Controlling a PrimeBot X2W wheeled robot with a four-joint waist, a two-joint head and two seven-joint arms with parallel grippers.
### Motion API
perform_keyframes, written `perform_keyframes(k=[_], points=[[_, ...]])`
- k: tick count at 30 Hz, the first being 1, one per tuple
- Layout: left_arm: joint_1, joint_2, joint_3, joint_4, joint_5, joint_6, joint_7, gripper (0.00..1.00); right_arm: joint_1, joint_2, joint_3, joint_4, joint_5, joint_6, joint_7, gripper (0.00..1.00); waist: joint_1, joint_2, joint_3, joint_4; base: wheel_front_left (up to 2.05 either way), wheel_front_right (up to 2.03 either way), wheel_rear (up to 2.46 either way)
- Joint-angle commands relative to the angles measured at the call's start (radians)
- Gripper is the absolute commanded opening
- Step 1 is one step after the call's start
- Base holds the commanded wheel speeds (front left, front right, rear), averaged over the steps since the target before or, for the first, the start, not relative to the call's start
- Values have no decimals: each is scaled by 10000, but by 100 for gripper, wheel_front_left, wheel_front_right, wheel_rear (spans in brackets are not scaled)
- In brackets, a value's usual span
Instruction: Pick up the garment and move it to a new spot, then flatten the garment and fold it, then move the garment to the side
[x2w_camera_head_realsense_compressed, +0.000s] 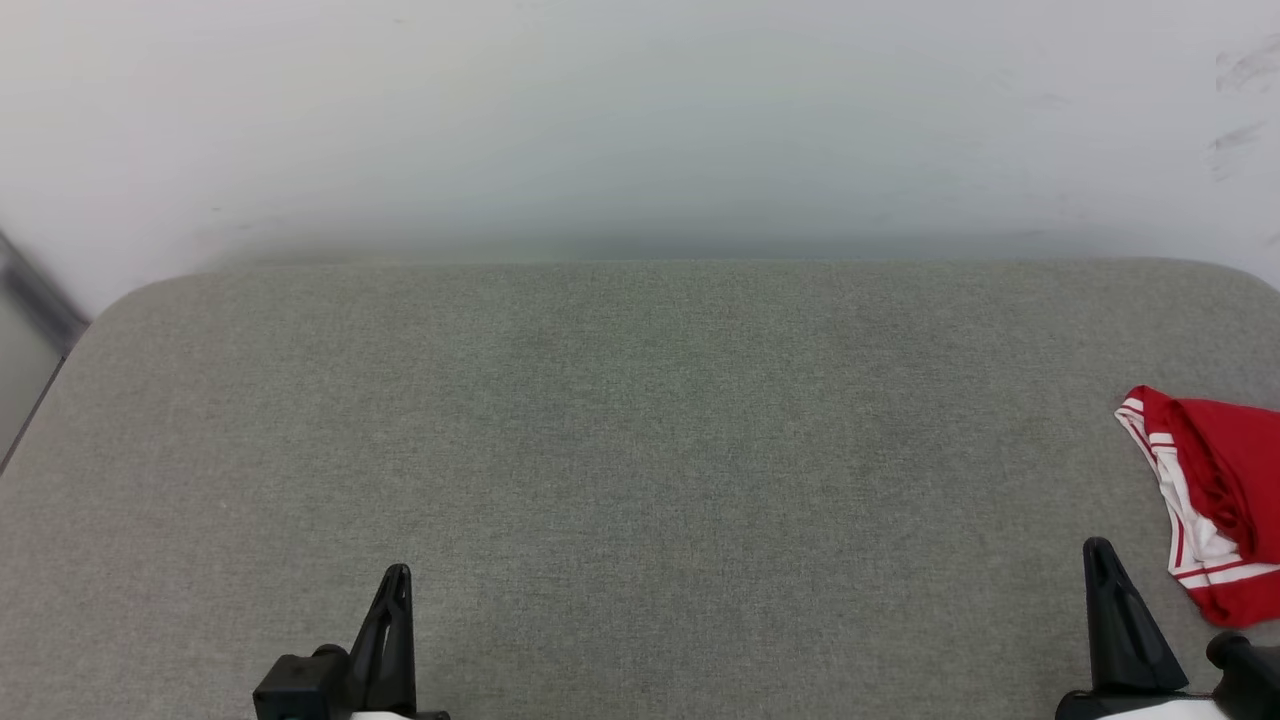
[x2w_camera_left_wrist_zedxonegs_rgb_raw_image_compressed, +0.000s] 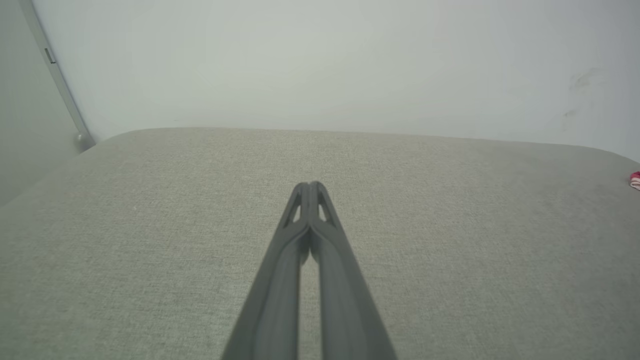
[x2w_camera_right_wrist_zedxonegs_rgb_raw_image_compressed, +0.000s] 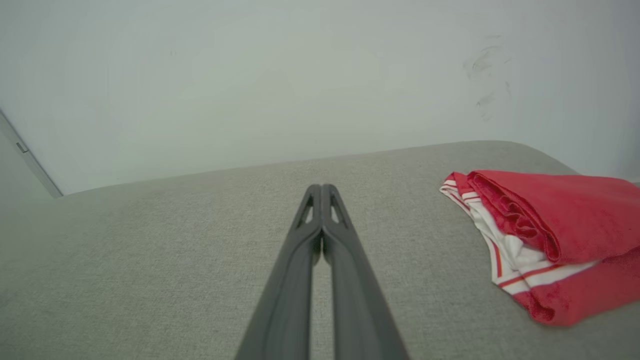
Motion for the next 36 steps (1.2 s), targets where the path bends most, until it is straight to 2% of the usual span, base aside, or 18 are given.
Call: perform_keyframes(k=[1,26,36], points=[[-211,24,57,-99,-519,-61,84,0,-141,-18,11,-82,511,0,81,0,-1,0,2,-3,0,0,0],[-991,117,485,523,-5384,-533,1140,0,-968,-121,99,590,5101,-1,1142,0,-1,0,45,-56,0,0,0],[-1214,128,631,692,-6893,-685,1484,0,-1216,-137,108,796,6524,-1,1492,0,-1,0,62,-76,0,0,0]])
